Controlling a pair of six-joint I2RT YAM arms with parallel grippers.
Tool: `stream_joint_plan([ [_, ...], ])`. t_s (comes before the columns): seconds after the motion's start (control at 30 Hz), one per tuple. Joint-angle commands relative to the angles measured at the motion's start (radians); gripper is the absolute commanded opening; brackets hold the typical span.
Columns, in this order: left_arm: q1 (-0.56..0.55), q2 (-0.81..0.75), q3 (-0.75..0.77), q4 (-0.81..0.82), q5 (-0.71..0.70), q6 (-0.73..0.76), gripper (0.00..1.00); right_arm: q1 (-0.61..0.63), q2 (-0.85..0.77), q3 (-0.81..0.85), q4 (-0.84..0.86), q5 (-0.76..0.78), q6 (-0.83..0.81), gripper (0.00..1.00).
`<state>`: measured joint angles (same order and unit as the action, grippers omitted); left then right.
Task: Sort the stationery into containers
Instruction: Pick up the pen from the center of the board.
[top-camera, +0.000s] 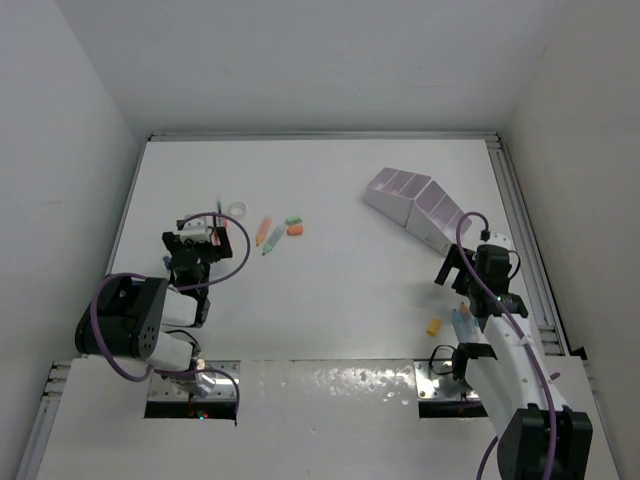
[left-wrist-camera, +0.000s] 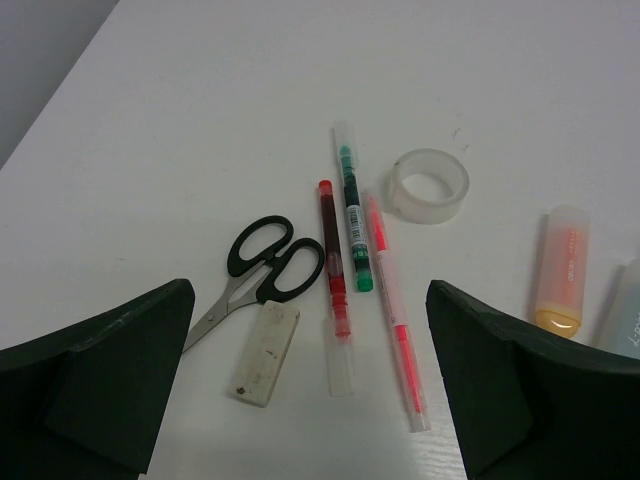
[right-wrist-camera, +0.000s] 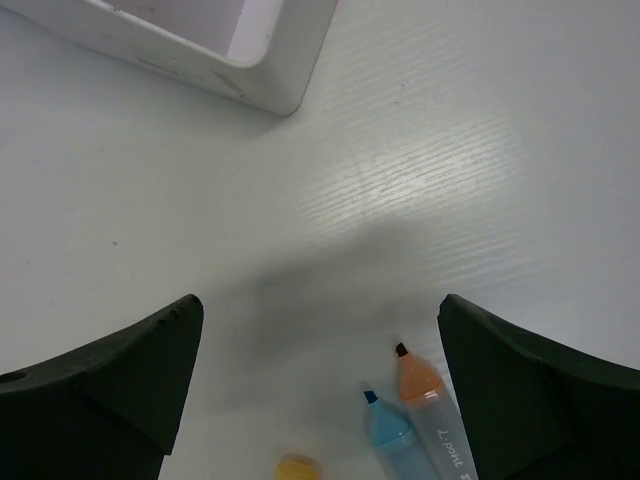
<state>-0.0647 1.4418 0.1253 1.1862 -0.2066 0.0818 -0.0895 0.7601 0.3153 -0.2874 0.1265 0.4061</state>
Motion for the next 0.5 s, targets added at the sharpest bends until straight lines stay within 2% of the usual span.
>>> stream_joint_plan([
  [0.0,0.003,-0.007,0.017,0.072,0.007,-0.002,1.00,-0.003,-0.011,0.048,0.039,-0.016,-0.027,0.99],
  [0.13,0.005,-0.033,0.023,0.075,0.028,0.009,1.00,-0.003,-0.011,0.090,0.015,-0.043,-0.038,0.99],
  [0.17,0.005,-0.061,0.042,0.008,0.053,0.015,1.00,-0.003,-0.010,0.100,0.007,-0.050,-0.039,0.99],
  [0.2,0.012,-0.101,0.136,-0.225,0.159,0.060,1.00,-0.003,-0.011,0.119,-0.005,-0.060,-0.049,0.99],
  [0.27,0.017,-0.145,0.287,-0.563,0.365,0.223,1.00,-0.001,-0.012,0.136,-0.019,-0.079,-0.058,0.99],
  [0.3,0.010,-0.135,0.357,-0.680,0.418,0.290,1.00,-0.001,-0.012,0.151,-0.025,-0.090,-0.073,0.99],
  [0.33,0.000,-0.126,0.458,-0.835,0.414,0.271,1.00,-0.001,-0.016,0.157,-0.030,-0.094,-0.078,0.99],
  [0.4,-0.014,-0.124,0.510,-0.890,0.383,0.187,1.00,-0.001,-0.019,0.172,-0.027,-0.113,-0.092,0.99],
  [0.47,-0.021,-0.158,0.554,-0.921,0.395,0.199,1.00,-0.001,-0.022,0.189,-0.024,-0.122,-0.104,0.99],
])
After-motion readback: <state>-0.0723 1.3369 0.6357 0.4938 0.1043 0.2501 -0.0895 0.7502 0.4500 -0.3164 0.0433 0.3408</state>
